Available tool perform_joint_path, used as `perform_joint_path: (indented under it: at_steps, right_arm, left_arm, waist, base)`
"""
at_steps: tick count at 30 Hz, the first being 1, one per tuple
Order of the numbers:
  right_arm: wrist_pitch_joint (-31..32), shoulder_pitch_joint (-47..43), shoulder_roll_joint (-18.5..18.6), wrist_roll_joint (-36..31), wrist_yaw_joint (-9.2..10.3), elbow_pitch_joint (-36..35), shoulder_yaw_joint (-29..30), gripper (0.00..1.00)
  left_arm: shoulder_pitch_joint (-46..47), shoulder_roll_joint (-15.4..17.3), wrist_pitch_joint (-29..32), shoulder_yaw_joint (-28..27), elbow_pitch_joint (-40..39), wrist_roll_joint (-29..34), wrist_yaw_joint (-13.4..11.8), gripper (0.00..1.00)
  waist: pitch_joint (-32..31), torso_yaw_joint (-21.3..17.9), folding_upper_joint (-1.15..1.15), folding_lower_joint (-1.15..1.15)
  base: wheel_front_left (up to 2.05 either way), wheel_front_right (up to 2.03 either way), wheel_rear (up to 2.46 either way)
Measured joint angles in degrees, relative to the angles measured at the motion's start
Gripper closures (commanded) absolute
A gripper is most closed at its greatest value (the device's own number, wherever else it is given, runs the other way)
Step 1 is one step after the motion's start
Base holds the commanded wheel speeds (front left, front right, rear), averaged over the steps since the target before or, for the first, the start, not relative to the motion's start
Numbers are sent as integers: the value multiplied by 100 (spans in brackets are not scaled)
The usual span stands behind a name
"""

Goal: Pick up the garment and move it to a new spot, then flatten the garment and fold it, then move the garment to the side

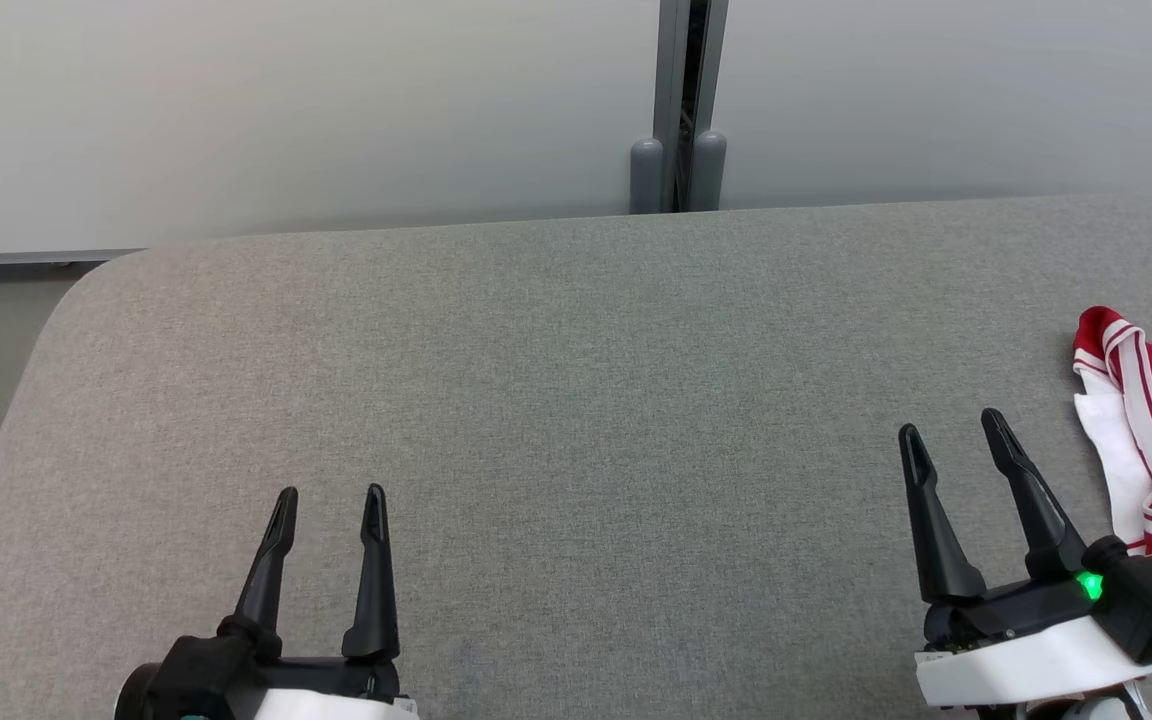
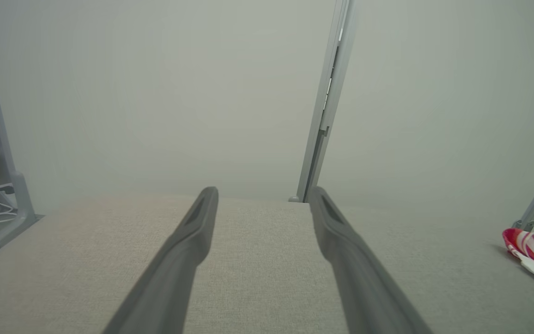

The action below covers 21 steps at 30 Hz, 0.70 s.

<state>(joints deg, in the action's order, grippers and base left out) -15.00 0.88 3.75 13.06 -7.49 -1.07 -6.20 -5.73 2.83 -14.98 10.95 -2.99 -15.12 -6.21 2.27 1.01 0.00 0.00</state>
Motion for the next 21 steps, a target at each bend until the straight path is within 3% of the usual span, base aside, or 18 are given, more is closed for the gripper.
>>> perform_joint_path:
  at_steps: [6, 17, 18, 21]
  right_arm:
    - [0, 1, 18, 2, 0, -1, -30, 0]
    - [0, 2, 42, 3, 0, 8, -79, 0]
    - [0, 2, 46, 2, 0, 8, -89, 100]
    - [5, -64, 18, 11, 0, 125, -118, 100]
  left_arm:
    - [-64, -1, 0, -14, 44, -70, 155, 0]
    - [-64, 0, 0, -36, 71, -162, 220, 0]
    - [-64, 0, 0, -32, 71, -181, 238, 100]
    - [-118, -9, 21, -15, 207, -194, 243, 100]
  waist:
    - [14, -8, 0, 0]
    - [26, -8, 0, 0]
    - [29, -7, 0, 0]
    - [31, -7, 0, 0]
  base:
    - [0, 0, 0]
    - [0, 0, 0]
    - [0, 0, 0]
    - [0, 0, 0]
